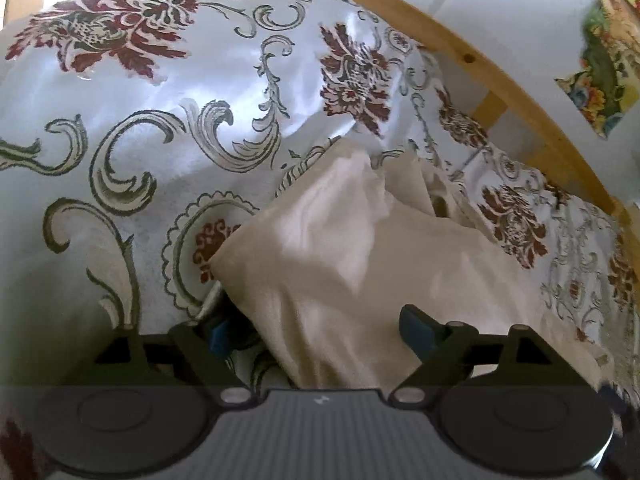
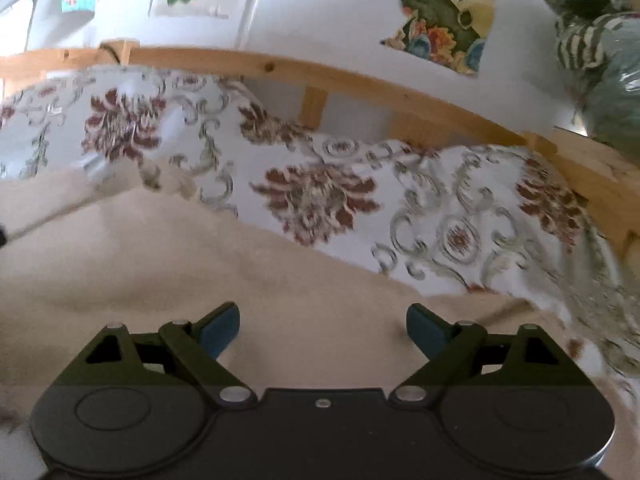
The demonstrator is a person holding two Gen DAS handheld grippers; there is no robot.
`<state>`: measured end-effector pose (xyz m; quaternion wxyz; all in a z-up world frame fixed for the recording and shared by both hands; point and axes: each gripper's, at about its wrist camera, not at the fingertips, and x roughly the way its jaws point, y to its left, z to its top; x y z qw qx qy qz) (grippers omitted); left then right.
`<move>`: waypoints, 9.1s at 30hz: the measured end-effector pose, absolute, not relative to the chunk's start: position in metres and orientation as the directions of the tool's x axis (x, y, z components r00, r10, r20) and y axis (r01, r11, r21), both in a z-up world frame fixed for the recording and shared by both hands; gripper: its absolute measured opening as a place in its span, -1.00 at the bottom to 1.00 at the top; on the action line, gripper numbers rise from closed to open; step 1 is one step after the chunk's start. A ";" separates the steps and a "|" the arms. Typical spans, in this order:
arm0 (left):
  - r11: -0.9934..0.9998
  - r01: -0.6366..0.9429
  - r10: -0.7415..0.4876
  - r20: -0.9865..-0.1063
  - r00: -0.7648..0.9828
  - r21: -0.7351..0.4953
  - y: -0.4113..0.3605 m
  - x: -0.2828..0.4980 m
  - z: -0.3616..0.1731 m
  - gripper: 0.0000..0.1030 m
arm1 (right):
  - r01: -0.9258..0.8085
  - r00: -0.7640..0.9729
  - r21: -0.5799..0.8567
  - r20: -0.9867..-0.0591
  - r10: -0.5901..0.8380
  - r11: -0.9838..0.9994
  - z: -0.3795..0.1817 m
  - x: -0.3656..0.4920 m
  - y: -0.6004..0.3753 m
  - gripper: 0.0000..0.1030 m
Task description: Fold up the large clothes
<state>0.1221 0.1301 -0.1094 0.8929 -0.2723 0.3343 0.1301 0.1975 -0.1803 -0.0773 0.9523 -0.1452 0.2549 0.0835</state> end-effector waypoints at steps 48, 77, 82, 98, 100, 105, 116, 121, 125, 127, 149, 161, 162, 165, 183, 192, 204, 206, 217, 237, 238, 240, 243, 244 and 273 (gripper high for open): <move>0.632 0.728 -0.507 -0.568 0.648 0.267 -0.171 0.070 -0.049 -0.97 | -0.008 0.767 0.945 -0.204 0.608 0.327 -0.058 0.158 -0.427 0.42; 0.505 0.863 -0.735 -0.514 0.443 0.021 -0.157 0.060 -0.039 -0.86 | -0.230 0.822 0.381 -0.416 0.388 0.896 -0.004 0.153 -0.382 -0.97; 0.542 0.825 -0.792 -0.426 0.437 -0.161 -0.124 0.074 -0.022 -0.30 | -0.138 0.849 0.149 -0.492 0.194 0.979 -0.010 0.157 -0.388 -0.99; 0.868 0.305 -0.495 -0.635 0.593 -0.392 -0.040 0.173 -0.087 -0.16 | -0.089 0.838 0.146 -0.523 0.153 0.985 -0.022 0.164 -0.390 -0.23; 0.876 0.323 -0.482 -0.641 0.598 -0.357 -0.040 0.168 -0.092 -0.16 | -0.029 0.854 0.172 -0.508 0.114 0.985 -0.019 0.161 -0.399 0.03; 0.876 0.338 -0.483 -0.644 0.594 -0.345 -0.045 0.172 -0.093 -0.16 | 0.057 0.916 0.281 -0.396 0.062 0.958 -0.006 0.146 -0.423 0.09; 0.890 0.352 -0.453 -0.651 0.609 -0.290 -0.053 0.164 -0.092 -0.16 | -0.201 0.709 0.474 -0.534 0.461 0.857 -0.038 0.180 -0.377 -0.52; 0.880 0.385 -0.468 -0.645 0.603 -0.279 -0.061 0.163 -0.086 -0.16 | -0.235 0.787 0.321 -0.490 0.374 0.917 -0.009 0.151 -0.368 -0.92; 0.845 0.472 -0.521 -0.591 0.616 -0.252 -0.079 0.156 -0.067 -0.11 | -0.106 0.800 0.233 -0.558 0.222 0.967 -0.005 0.131 -0.381 -0.93; 0.847 0.495 -0.500 -0.610 0.615 -0.196 -0.093 0.156 -0.068 -0.11 | -0.032 0.746 0.274 -0.633 0.206 0.961 -0.020 0.141 -0.394 -0.92; 0.879 0.473 -0.394 -0.655 0.645 -0.063 -0.110 0.151 -0.084 0.08 | 0.250 0.740 0.295 -0.673 0.015 0.922 -0.021 0.121 -0.439 -0.71; 0.844 0.530 -0.456 -0.623 0.635 -0.078 -0.120 0.156 -0.070 0.08 | 0.117 0.873 -0.145 -0.456 -0.171 0.983 -0.007 0.167 -0.405 -0.99; 0.841 0.538 -0.448 -0.626 0.638 -0.053 -0.126 0.156 -0.071 0.08 | 0.106 0.873 -0.189 -0.452 -0.182 0.976 -0.013 0.174 -0.405 -0.99; 0.832 0.553 -0.411 -0.629 0.660 0.037 -0.143 0.153 -0.078 0.08 | 0.078 0.824 -0.225 -0.534 -0.190 0.971 -0.047 0.197 -0.410 -0.98; 0.839 0.539 -0.383 -0.625 0.680 0.072 -0.149 0.146 -0.083 0.08 | -0.009 0.761 0.397 -0.593 0.264 0.918 -0.042 0.183 -0.425 0.28; 0.831 0.545 -0.370 -0.620 0.691 0.112 -0.156 0.142 -0.086 0.09 | 0.011 0.759 0.238 -0.634 0.147 0.971 -0.032 0.153 -0.403 -0.71; 0.807 0.589 -0.495 -0.587 0.641 -0.038 -0.143 0.138 -0.077 0.47 | 0.032 0.671 0.091 -0.740 0.046 0.995 -0.060 0.161 -0.386 -0.71; 0.831 0.539 -0.517 -0.546 0.660 -0.135 -0.122 0.142 -0.073 0.54 | 0.043 0.684 0.080 -0.729 0.029 0.996 -0.059 0.162 -0.387 -0.71; 0.880 0.463 -0.411 -0.662 0.627 -0.107 -0.124 0.173 -0.100 0.61 | 0.049 0.868 -0.028 -0.493 -0.056 0.998 -0.027 0.149 -0.383 -0.54; 0.879 0.440 -0.453 -0.612 0.648 -0.185 -0.116 0.166 -0.092 0.67 | -0.128 0.876 -0.216 -0.483 0.008 0.968 -0.072 0.216 -0.342 -0.62; 0.880 0.425 -0.461 -0.595 0.659 -0.211 -0.111 0.166 -0.090 0.68 | -0.110 0.884 -0.211 -0.467 -0.002 0.971 -0.064 0.207 -0.344 -0.48; 0.888 0.390 -0.456 -0.577 0.678 -0.244 -0.102 0.165 -0.087 0.68 | -0.064 0.901 -0.176 -0.434 -0.019 0.982 -0.046 0.190 -0.351 -0.18; 0.899 0.360 -0.436 -0.583 0.686 -0.249 -0.096 0.168 -0.084 0.68 | 0.026 0.907 -0.148 -0.413 -0.086 0.989 -0.022 0.166 -0.363 0.43; 0.901 0.357 -0.433 -0.583 0.687 -0.247 -0.095 0.168 -0.083 0.68 | 0.060 0.903 -0.125 -0.417 -0.107 0.990 -0.016 0.159 -0.368 0.59; 0.938 0.189 -0.338 -0.636 0.694 -0.292 -0.050 0.181 -0.092 0.98 | 0.248 0.780 0.176 -0.619 -0.089 0.953 -0.040 0.140 -0.417 0.99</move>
